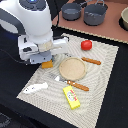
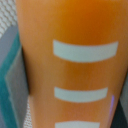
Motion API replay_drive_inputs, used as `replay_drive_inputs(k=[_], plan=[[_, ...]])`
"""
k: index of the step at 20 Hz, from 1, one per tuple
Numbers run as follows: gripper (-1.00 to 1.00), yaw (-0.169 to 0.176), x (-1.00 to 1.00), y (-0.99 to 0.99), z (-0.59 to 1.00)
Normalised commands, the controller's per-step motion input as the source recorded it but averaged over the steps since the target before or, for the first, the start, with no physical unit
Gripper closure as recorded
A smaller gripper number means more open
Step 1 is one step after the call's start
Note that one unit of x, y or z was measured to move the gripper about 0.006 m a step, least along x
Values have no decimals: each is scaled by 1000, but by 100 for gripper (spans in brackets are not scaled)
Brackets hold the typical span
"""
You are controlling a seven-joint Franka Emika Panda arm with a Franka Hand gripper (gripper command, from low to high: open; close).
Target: Interact with the objects in diverse but meaningful ways.
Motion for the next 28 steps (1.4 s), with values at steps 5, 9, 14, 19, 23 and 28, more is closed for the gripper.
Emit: replay_drive_inputs(k=[5,9,14,19,23,28], plan=[[100,-19,761,126,1000],[100,-57,932,1,1000],[100,-27,971,-50,900],[100,-23,911,-130,515],[100,-2,911,-59,320],[100,0,911,-26,106]])
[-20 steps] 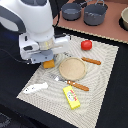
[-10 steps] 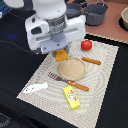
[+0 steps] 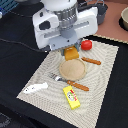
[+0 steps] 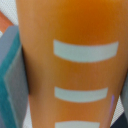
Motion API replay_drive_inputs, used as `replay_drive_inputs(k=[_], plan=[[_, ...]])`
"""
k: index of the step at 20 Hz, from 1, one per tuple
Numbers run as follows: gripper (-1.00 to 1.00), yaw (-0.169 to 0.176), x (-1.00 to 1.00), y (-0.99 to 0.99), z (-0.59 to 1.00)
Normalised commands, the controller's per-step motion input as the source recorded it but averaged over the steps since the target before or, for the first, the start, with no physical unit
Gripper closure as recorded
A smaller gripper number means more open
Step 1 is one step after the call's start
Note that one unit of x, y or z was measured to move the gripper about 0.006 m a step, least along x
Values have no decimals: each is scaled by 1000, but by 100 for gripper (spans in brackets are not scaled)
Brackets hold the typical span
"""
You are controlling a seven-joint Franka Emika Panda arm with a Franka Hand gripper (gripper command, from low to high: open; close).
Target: Interact with the objects in diverse but meaningful ways.
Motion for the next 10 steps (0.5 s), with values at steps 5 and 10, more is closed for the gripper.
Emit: replay_drive_inputs(k=[5,10], plan=[[100,-2,927,-6,-36],[100,-9,592,-8,-227]])
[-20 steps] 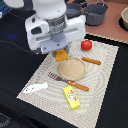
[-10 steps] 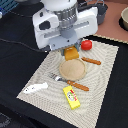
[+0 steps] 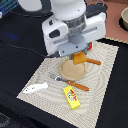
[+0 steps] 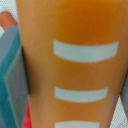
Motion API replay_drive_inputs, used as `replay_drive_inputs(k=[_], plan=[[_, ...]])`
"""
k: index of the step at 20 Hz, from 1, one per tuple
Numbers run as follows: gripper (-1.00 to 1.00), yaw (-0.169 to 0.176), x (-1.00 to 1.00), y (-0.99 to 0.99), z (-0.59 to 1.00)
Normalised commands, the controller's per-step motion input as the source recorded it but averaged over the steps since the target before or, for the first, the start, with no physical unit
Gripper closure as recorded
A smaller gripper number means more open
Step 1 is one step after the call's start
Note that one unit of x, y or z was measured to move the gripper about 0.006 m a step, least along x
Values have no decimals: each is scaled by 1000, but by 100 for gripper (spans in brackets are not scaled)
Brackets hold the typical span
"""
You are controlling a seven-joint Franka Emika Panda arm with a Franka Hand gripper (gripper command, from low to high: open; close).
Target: Interact with the objects in diverse but meaningful ways.
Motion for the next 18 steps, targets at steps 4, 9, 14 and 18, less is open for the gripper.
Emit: replay_drive_inputs(k=[4,9,14,18], plan=[[100,0,152,-16,-295],[100,0,-66,-5,-201],[100,0,-25,0,-120],[-100,0,27,40,58]])
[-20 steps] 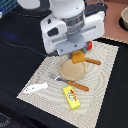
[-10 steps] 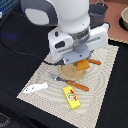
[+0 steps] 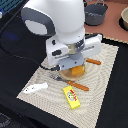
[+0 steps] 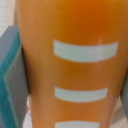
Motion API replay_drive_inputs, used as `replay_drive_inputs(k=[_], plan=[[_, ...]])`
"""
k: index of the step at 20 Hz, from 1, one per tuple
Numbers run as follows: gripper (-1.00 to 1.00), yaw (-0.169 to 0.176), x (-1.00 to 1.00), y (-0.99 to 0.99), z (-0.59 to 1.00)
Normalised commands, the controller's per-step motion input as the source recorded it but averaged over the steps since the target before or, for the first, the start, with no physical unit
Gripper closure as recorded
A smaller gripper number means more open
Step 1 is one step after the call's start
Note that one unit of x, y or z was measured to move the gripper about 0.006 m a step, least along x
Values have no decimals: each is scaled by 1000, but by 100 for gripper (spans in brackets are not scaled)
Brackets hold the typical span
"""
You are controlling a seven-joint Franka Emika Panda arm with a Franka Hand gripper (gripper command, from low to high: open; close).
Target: Interact with the objects in diverse but meaningful ways.
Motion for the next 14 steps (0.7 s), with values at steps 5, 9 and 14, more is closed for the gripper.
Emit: replay_drive_inputs(k=[5,9,14], plan=[[-100,6,74,131,189],[-100,72,166,335,439],[-100,192,363,625,655]])
